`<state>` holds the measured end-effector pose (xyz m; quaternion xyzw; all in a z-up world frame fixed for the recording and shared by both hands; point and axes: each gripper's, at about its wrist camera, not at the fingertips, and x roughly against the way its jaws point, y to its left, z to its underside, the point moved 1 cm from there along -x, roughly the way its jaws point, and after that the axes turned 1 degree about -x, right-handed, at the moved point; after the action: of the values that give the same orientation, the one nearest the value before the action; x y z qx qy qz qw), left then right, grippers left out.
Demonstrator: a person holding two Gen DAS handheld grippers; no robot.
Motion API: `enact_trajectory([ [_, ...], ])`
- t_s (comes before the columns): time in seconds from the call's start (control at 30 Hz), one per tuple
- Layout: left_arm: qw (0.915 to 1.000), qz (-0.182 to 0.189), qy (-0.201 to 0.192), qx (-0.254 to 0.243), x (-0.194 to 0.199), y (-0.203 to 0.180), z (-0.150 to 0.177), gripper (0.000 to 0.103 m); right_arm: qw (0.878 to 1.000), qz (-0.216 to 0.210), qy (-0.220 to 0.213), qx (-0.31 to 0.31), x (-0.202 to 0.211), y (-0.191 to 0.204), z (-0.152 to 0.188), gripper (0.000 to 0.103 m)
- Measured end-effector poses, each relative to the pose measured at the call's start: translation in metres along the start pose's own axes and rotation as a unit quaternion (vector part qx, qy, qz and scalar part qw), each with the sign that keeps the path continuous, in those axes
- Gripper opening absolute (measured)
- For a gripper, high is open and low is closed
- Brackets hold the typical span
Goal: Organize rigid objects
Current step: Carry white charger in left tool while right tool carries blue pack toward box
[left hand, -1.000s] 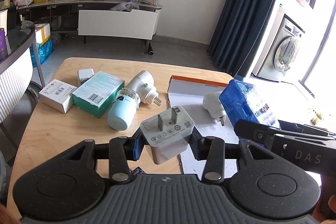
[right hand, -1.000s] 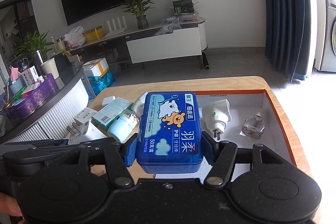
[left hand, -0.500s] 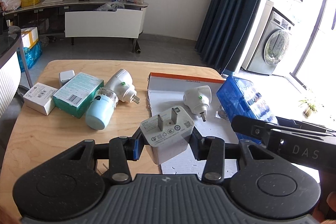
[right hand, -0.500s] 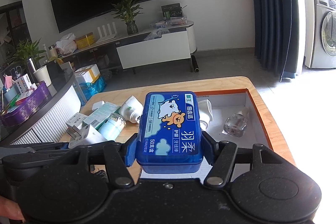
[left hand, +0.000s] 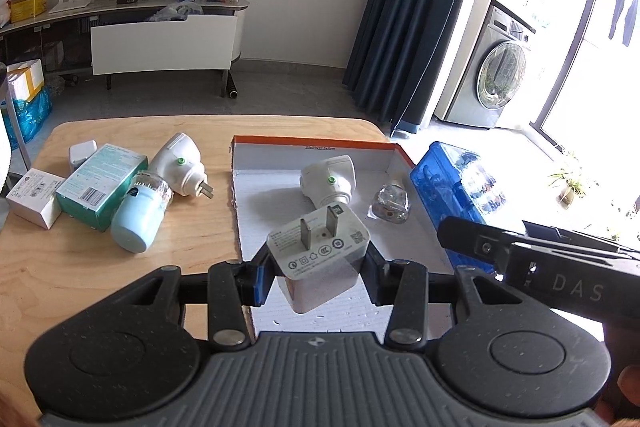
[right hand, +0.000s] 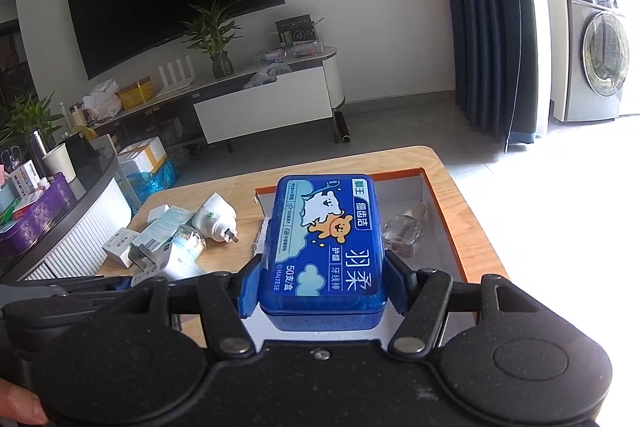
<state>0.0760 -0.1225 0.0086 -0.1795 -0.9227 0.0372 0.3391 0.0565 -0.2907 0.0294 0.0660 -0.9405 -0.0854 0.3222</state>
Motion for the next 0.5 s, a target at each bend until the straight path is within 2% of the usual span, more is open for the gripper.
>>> enact_trajectory([
  [0.5,0.9998,0.006,0.003,-0.016,-0.006,-0.012,0.001,0.044,1.0,0.013,-0.009,-0.017,0.008,-0.019,0.001,0.073],
])
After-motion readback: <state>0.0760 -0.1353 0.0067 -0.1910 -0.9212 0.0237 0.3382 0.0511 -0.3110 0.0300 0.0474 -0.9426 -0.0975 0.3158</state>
